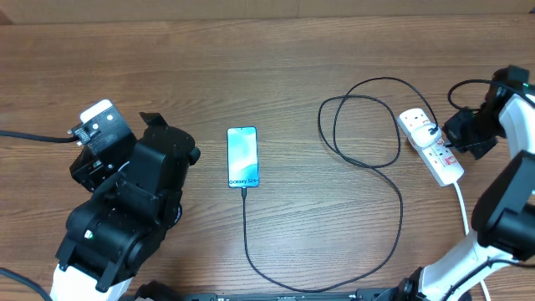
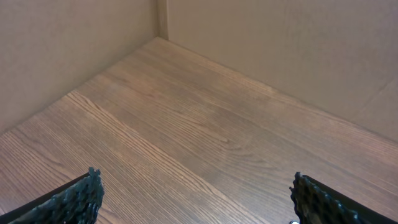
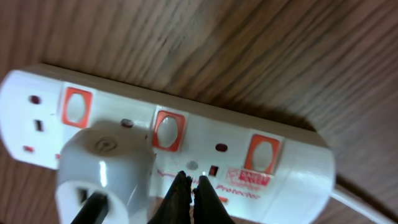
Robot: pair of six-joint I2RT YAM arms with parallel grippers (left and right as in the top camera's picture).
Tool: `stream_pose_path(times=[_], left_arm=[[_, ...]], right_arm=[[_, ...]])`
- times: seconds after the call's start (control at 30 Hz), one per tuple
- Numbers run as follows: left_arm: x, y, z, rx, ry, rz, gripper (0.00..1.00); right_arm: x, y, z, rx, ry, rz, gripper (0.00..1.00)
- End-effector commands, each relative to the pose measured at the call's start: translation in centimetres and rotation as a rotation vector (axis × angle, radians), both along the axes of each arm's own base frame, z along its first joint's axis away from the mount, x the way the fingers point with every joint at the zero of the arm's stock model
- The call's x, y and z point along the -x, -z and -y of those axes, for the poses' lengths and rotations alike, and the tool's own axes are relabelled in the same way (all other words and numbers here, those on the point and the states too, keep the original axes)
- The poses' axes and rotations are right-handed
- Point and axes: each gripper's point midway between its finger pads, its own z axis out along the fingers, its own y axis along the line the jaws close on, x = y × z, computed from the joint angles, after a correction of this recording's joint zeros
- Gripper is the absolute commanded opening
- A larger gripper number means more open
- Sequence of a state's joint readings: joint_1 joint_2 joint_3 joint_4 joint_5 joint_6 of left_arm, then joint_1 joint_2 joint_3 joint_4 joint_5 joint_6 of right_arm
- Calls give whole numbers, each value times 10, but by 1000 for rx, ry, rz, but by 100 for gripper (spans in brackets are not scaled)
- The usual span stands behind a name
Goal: Plug charger to phone and switch on socket
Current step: 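Press the power strip's orange rocker switch down with the right gripper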
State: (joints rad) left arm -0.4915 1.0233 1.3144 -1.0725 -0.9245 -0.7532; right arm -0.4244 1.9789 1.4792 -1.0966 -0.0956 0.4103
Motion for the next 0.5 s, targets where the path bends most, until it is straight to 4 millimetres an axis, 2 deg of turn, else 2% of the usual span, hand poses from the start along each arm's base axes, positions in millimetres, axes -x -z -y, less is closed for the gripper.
stream_pose_path(times=[0.0,0.3,0.47], left_arm=[[-1,0,-1,-7,-22,15,99],[-2,-1,-1,-2,-22,24,100],[-2,-1,-1,-1,-22,26,100]], right_arm=[[-11,1,-2,-14,-30,22,4],[-25,-9,3,6,-32,66,4],[-25,-5,-2,0,-41,54,4]])
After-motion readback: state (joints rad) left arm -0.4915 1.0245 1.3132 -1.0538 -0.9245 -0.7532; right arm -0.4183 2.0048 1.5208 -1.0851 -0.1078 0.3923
